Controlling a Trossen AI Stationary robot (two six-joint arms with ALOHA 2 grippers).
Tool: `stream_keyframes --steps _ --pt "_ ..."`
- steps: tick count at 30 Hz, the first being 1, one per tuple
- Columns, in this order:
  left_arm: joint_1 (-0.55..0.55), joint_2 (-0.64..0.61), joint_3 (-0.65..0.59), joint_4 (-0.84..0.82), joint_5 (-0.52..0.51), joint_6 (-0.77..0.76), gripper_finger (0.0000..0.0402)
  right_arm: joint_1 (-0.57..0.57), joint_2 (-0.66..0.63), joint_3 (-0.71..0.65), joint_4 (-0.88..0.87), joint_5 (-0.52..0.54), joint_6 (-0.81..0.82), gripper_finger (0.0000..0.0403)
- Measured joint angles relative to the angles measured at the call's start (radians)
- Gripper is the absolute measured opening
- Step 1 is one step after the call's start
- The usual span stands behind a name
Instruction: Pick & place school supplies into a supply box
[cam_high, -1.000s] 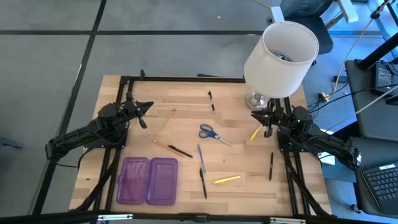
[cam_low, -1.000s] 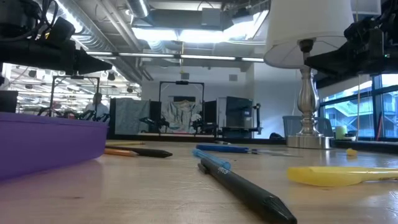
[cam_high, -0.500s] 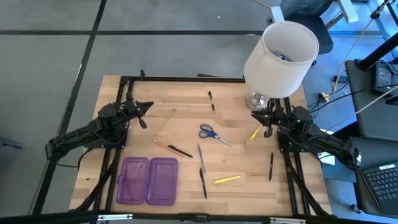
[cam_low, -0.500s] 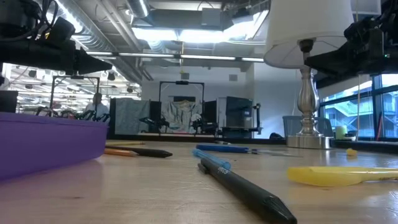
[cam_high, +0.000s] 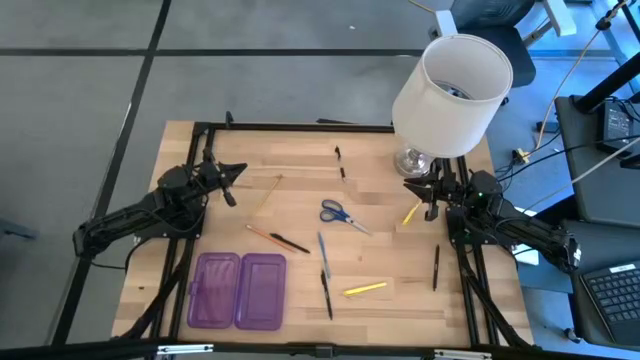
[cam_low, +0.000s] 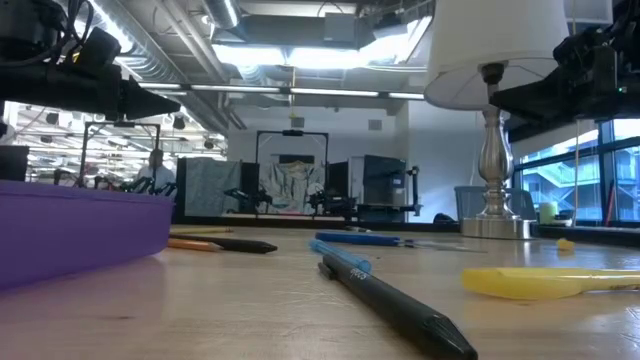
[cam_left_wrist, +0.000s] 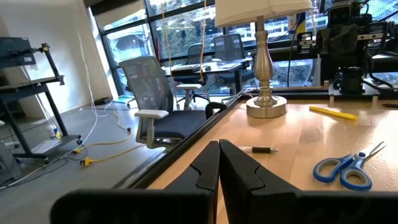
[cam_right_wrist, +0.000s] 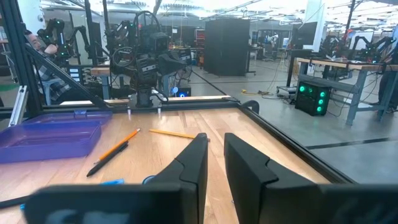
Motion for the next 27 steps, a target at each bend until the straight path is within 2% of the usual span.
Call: stream_keyframes --steps 27 --pt "0.000 0.000 0.000 0.000 -0.001 0.026 0.0004 0.000 0.000 0.000 -0.001 0.000 0.003 0.0060"
